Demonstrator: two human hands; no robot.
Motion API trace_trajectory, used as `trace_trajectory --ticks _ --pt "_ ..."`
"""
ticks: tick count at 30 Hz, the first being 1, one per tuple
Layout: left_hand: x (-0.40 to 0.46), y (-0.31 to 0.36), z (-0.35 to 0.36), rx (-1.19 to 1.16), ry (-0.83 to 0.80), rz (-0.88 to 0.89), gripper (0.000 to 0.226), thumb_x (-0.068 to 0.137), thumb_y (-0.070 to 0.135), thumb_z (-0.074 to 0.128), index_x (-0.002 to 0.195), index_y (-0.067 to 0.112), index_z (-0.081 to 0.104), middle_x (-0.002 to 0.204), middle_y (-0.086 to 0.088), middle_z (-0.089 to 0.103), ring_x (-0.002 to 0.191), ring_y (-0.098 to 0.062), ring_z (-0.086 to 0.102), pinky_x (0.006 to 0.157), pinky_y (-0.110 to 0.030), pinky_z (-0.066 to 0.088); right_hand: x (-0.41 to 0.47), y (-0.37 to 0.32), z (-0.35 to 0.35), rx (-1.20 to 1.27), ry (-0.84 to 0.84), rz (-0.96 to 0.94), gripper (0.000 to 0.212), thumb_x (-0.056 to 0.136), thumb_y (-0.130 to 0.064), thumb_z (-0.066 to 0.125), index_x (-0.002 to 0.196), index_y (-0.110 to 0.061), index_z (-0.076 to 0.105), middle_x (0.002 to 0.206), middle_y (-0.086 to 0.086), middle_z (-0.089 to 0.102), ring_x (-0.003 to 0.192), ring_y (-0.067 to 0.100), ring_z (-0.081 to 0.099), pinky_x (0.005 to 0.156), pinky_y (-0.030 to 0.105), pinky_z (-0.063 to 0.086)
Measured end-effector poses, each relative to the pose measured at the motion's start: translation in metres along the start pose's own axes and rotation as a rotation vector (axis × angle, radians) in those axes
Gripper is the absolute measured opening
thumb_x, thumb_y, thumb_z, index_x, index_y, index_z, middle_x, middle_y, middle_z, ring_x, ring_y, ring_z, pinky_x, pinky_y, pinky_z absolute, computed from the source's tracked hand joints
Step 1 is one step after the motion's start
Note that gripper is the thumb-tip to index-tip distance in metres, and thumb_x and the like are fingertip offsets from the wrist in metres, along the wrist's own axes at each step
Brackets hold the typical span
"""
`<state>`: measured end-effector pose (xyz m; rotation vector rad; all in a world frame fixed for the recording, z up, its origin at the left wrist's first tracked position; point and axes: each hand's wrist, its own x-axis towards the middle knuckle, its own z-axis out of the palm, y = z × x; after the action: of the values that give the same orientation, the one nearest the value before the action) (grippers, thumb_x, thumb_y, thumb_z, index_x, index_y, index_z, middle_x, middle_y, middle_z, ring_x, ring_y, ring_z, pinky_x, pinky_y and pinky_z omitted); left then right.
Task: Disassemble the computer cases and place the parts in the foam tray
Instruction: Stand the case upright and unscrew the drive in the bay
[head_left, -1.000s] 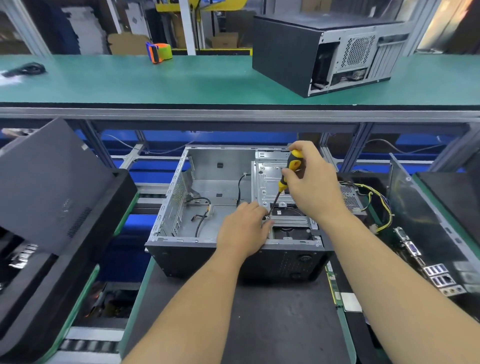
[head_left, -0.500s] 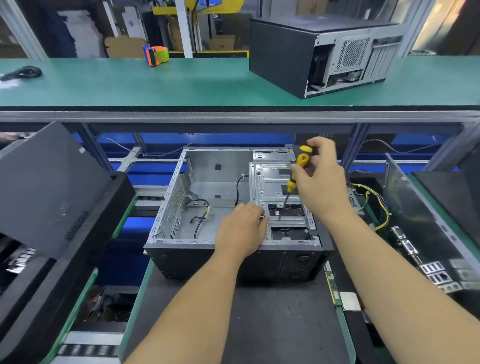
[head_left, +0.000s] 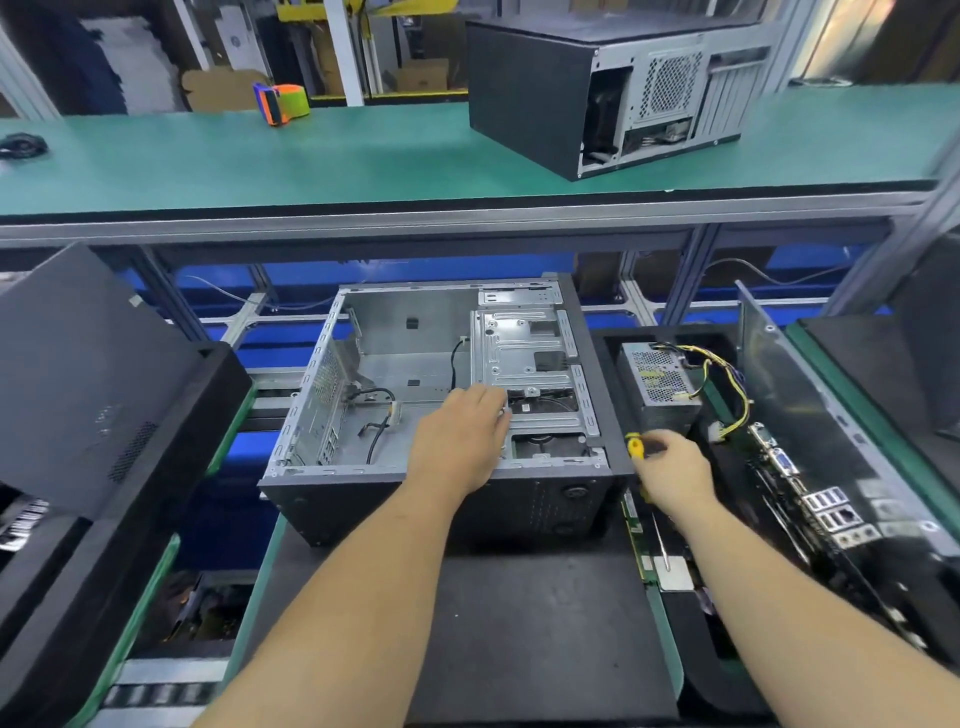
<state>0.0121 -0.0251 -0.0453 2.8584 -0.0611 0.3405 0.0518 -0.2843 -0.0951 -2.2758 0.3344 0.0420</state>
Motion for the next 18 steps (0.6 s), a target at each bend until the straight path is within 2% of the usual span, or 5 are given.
trace_trajectory --ticks 3,7,14,16,18 --pt "-0.001 0.001 0.0 0.018 0.007 0.007 0.019 0.108 0.038 0.041 0.113 0.022 0.052 0.108 0.007 0.055 0.09 -0.012 0.04 0.066 -0.031 0.033 -0.011 0.007 0.019 -0.073 -0.007 0.0 0.023 0.089 -0.003 0.061 0.111 -0.004 0.066 0.102 0.019 0.07 0.088 0.03 0.057 0.077 0.035 0.044" --pt "-0.002 0.0 0.0 0.009 0.017 -0.008 0.02 0.107 0.038 0.042 0.112 0.022 0.053 0.107 0.007 0.055 0.094 -0.016 0.049 0.067 -0.03 0.035 -0.023 0.013 0.031 -0.159 -0.066 0.007 0.017 0.088 0.002 0.056 0.101 -0.007 0.061 0.094 0.015 0.062 0.081 0.032 0.056 0.069 0.031 0.044" --pt "-0.002 -0.001 0.001 0.018 0.069 -0.004 0.022 0.106 0.037 0.046 0.112 0.018 0.055 0.104 0.004 0.056 0.091 -0.019 0.049 0.066 -0.031 0.033 -0.023 0.025 0.036 -0.173 -0.113 0.059 0.01 0.087 0.001 0.06 0.089 -0.008 0.061 0.081 0.006 0.059 0.053 0.006 0.047 0.037 0.013 0.032" --pt "-0.001 -0.002 0.001 0.025 0.066 -0.005 0.021 0.106 0.037 0.046 0.112 0.019 0.055 0.103 0.005 0.055 0.088 -0.017 0.046 0.065 -0.031 0.033 -0.021 0.027 0.035 -0.158 -0.101 0.05 0.007 0.088 -0.002 0.059 0.089 -0.006 0.065 0.08 0.006 0.061 0.058 0.014 0.053 0.046 0.013 0.038" --pt "-0.001 -0.001 0.001 0.018 0.059 -0.012 0.02 0.106 0.038 0.046 0.11 0.021 0.054 0.101 0.006 0.054 0.085 -0.015 0.043 0.065 -0.03 0.033 -0.02 0.026 0.031 -0.078 -0.046 0.085 0.01 0.091 -0.008 0.058 0.091 -0.007 0.067 0.086 0.011 0.066 0.076 0.028 0.061 0.069 0.029 0.051"
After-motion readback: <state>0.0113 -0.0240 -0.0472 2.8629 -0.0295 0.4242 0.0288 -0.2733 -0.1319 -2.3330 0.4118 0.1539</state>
